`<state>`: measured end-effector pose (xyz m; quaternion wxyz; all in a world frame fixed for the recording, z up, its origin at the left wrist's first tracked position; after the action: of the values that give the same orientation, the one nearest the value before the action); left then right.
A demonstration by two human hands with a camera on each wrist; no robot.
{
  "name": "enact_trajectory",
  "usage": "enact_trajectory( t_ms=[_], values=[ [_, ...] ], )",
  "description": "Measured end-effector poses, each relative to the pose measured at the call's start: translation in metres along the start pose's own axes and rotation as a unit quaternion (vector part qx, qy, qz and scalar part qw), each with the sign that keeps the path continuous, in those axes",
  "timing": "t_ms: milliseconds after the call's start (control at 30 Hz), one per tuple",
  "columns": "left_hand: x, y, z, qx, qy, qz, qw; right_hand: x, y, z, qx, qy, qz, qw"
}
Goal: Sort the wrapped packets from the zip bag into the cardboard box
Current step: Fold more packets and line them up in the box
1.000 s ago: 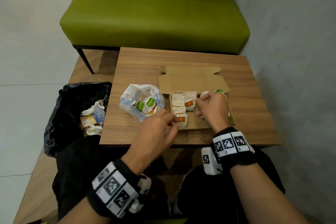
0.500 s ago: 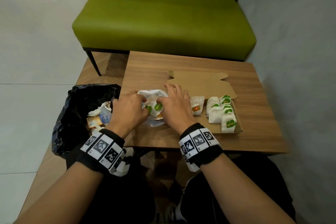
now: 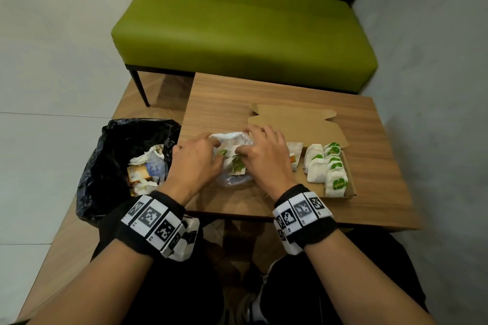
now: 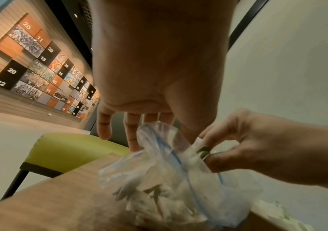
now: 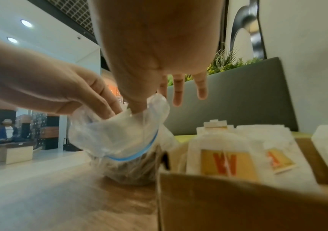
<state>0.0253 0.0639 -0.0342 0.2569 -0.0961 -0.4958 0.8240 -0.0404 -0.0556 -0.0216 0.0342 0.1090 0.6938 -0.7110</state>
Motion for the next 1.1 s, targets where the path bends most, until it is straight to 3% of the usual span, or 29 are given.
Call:
enact_trajectory(
  t_ms=[100,200,267,400,500,600,767,1000,1100],
  values=[
    [0.009,-0.013,0.006,0.066,0.049,0.055,0.995,0.015,-0.025,0.008,-0.059,-0.009,0.09,0.994],
    [0.022,-0.026,0.017,0.188,0.1,0.092,0.973,0.031,-0.044,0.022,-0.134,-0.02,0.157,0.978],
    [0.028,-0.021,0.027,0.275,0.093,0.034,0.956,0.041,-0.053,0.029,-0.192,-0.031,0.176,0.965],
    [0.04,0.001,0.045,0.445,0.049,-0.113,0.887,0.056,-0.055,0.043,-0.291,-0.018,0.181,0.939],
    [0.046,0.011,0.053,0.501,0.027,-0.144,0.853,0.062,-0.049,0.05,-0.361,-0.012,0.16,0.919],
    [0.049,0.014,0.06,0.513,0.02,-0.127,0.849,0.068,-0.046,0.052,-0.443,0.019,0.111,0.889],
    [0.059,0.021,0.072,0.524,0.018,-0.099,0.846,0.082,-0.038,0.062,-0.584,0.115,0.023,0.803],
    [0.069,0.03,0.079,0.518,0.019,-0.05,0.853,0.098,-0.036,0.066,-0.624,0.148,-0.011,0.767],
    [0.07,0.033,0.078,0.51,0.019,-0.038,0.859,0.1,-0.033,0.069,-0.607,0.165,-0.017,0.777]
  ],
)
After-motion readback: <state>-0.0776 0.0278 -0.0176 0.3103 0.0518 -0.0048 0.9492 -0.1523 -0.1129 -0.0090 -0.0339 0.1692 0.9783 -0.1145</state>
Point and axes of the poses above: each hand's wrist, its own x-axis away from the middle knuckle, its own y-axis out of the palm, z = x × y, the point moved 6 cm from there along -x, towards the middle knuckle, and after that the axes turned 5 degrees about x, right-handed, at the moved point
